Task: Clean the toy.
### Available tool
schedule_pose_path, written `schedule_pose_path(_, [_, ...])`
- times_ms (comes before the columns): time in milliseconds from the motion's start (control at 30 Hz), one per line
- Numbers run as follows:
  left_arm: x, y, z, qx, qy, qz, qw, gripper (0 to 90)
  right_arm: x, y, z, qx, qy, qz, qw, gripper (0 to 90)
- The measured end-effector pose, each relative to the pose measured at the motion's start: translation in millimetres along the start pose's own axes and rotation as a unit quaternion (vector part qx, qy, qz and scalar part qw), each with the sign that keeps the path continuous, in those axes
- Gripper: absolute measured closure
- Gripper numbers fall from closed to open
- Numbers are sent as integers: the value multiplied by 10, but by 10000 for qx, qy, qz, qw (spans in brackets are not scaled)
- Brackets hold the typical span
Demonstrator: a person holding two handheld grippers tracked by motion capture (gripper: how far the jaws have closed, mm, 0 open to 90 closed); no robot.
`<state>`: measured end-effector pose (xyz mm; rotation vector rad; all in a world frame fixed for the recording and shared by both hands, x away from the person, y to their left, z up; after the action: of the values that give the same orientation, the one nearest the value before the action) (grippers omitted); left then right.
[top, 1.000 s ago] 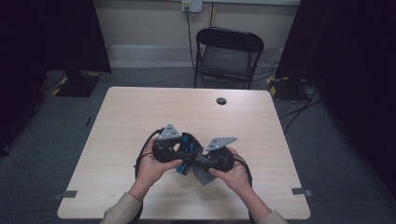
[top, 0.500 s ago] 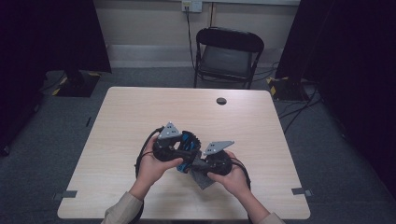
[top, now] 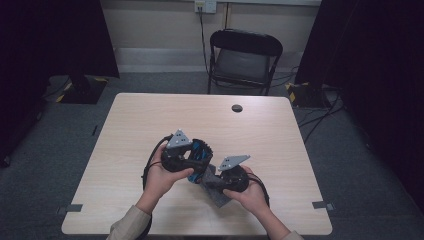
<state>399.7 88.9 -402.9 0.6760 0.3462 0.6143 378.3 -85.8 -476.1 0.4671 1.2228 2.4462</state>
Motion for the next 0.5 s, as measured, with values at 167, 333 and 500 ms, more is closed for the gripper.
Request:
schedule_pose_path(167, [23, 18, -39, 41, 26, 27, 10000, 254, -150, 132, -33, -56, -174, -166, 9997, 709])
schedule_pose_path(333, [51, 5, -85, 76, 62, 49, 9999, 254, -256, 397, 50, -294, -228, -390, 9985, 710])
schedule_pose_path(500, [53, -35, -124, 119, 72, 36, 9999, 255, -301, 539, 114, -500, -283, -485, 9972, 710])
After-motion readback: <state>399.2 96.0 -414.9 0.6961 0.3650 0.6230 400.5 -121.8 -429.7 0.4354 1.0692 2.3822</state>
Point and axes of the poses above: each handheld gripper's, and its own axes: y roughly backward along the jaws, z roughly out of its top, x roughly to its left, the point moved 3 cm from there along -y, roughly forward along the jaws, and after that the axes turned 13 degrees about x, right-handed, at the moved point
